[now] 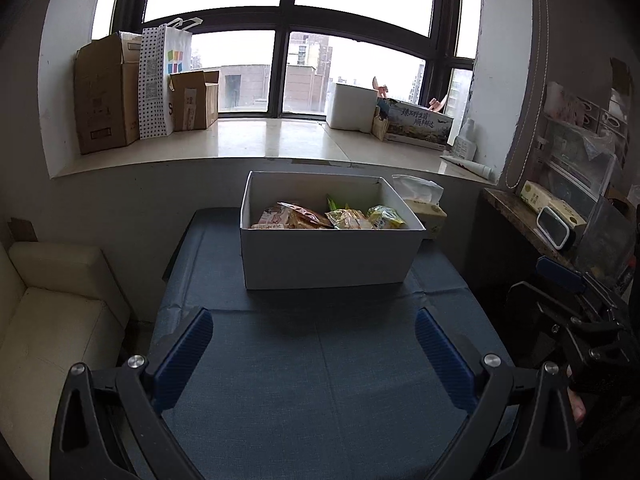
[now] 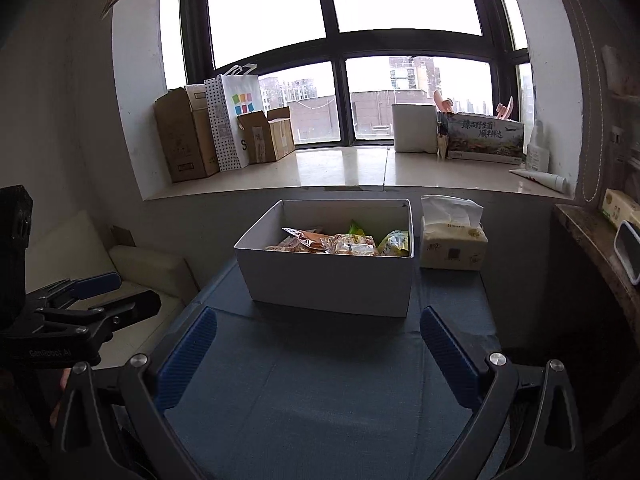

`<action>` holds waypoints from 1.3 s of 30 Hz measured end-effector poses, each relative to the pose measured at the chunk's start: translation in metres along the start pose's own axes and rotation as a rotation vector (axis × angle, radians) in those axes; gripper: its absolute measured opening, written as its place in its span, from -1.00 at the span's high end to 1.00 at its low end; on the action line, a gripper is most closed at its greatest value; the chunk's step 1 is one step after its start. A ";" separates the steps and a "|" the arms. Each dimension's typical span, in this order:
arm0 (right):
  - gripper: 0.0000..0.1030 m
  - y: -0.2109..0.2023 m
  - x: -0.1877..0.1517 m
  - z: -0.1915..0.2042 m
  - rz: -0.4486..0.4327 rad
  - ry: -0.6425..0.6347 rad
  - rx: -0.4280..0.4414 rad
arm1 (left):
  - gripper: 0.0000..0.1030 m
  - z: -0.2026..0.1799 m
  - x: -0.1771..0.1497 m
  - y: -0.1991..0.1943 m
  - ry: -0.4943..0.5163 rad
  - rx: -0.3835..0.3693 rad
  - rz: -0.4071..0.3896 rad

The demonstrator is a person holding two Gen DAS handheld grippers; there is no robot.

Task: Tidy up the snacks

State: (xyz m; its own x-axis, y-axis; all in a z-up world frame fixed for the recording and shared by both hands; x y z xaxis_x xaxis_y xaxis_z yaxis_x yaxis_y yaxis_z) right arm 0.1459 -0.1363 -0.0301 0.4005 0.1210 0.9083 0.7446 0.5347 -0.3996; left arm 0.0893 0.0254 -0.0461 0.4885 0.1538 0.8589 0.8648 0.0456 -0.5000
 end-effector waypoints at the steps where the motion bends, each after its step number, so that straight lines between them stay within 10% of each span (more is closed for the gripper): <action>1: -1.00 -0.001 0.002 0.002 -0.008 -0.001 0.011 | -1.00 0.000 0.001 -0.001 0.008 0.012 -0.007; 39: -1.00 0.007 -0.014 -0.002 0.046 0.040 0.012 | -1.00 -0.007 0.002 0.001 0.037 -0.012 -0.006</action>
State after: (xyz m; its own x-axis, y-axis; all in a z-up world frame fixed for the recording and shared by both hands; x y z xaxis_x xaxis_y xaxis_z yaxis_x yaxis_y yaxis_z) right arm 0.1468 -0.1356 -0.0457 0.4560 0.1122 0.8829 0.7180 0.5397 -0.4394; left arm 0.0921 0.0189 -0.0440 0.4872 0.1174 0.8654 0.8689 0.0344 -0.4938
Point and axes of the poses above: each gripper's, at about its wrist camera, not at the fingertips, and y roughly the way its jaws point, z to its left, x to its top, the point moved 10 cm from there along y, roughly the way its jaws point, and after that the axes turned 7 degrees about -z, right-handed, at the moved point
